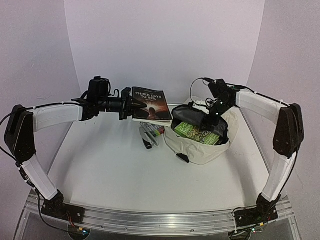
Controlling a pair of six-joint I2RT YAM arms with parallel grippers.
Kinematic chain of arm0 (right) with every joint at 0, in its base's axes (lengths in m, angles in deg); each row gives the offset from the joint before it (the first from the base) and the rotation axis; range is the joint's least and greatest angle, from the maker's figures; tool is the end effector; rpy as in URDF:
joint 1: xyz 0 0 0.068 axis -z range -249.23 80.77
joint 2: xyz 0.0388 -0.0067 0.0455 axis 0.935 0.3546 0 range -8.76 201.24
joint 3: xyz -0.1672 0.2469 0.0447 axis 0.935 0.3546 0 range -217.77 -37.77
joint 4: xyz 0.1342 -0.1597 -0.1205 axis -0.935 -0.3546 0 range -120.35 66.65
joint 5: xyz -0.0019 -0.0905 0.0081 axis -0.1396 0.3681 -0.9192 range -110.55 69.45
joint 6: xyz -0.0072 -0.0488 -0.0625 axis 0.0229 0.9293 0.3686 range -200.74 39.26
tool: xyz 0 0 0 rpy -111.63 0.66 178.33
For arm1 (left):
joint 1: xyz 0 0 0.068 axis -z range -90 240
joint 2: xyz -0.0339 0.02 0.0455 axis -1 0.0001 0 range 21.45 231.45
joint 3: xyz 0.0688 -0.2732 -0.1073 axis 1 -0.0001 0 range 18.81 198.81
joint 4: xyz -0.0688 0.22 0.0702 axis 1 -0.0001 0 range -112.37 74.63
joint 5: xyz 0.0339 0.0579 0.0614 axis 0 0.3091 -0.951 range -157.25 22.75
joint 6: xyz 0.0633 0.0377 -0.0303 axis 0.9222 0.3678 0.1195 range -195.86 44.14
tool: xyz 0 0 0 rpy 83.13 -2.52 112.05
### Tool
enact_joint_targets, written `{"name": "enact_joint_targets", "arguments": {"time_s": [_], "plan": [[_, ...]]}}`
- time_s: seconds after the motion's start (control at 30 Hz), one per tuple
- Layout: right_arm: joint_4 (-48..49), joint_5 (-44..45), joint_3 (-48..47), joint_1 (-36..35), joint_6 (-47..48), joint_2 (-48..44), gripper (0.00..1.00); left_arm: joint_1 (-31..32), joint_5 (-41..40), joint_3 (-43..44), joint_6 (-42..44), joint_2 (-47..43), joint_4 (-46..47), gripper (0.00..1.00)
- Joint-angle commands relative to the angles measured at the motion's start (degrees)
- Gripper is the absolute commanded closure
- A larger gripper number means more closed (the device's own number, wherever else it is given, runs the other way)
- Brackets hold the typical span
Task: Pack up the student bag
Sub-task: Place the book in the student bag.
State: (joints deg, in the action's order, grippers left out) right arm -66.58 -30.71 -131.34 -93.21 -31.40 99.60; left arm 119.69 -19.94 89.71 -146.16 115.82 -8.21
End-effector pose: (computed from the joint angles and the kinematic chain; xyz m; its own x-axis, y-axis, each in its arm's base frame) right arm 0.3772 0.1811 0.2732 -0.1367 -0.8780 -0.4587 -0.9042 0.2997 -0.3043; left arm 0.3108 -0.2353 0.3385 -0.9754 -0.1786 -0.1290 0.0899 0.2118 -0.9732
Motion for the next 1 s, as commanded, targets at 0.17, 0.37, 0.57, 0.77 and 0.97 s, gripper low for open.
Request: {"name": "enact_joint_targets", "arguments": {"time_s": [0.17, 0.37, 0.57, 0.77, 0.97], "plan": [[-4.88, 5.69, -8.92, 0.07, -7.63, 8.94, 0.33, -0.15, -1.83, -2.17, 2.83, -7.27, 0.37, 1.00], [-2.41, 9.99, -11.77, 0.09, -12.03, 11.02, 0.92, -0.14, -1.35, -3.75, 4.06, -8.85, -2.04, 1.00], [-3.61, 4.46, -17.11, -0.23, -20.01, 9.90, 1.00, 0.13, 0.19, -4.89, 4.87, -9.36, -2.56, 1.00], [-9.68, -11.10, -28.63, -2.76, -35.75, 10.46, 1.00, 2.61, 4.02, -4.46, 3.32, -5.64, 2.61, 1.00], [-8.30, -13.83, -27.60, -5.02, -40.70, 8.48, 1.00, 5.96, 6.20, -3.90, -1.48, 2.46, 12.43, 1.00]]}}
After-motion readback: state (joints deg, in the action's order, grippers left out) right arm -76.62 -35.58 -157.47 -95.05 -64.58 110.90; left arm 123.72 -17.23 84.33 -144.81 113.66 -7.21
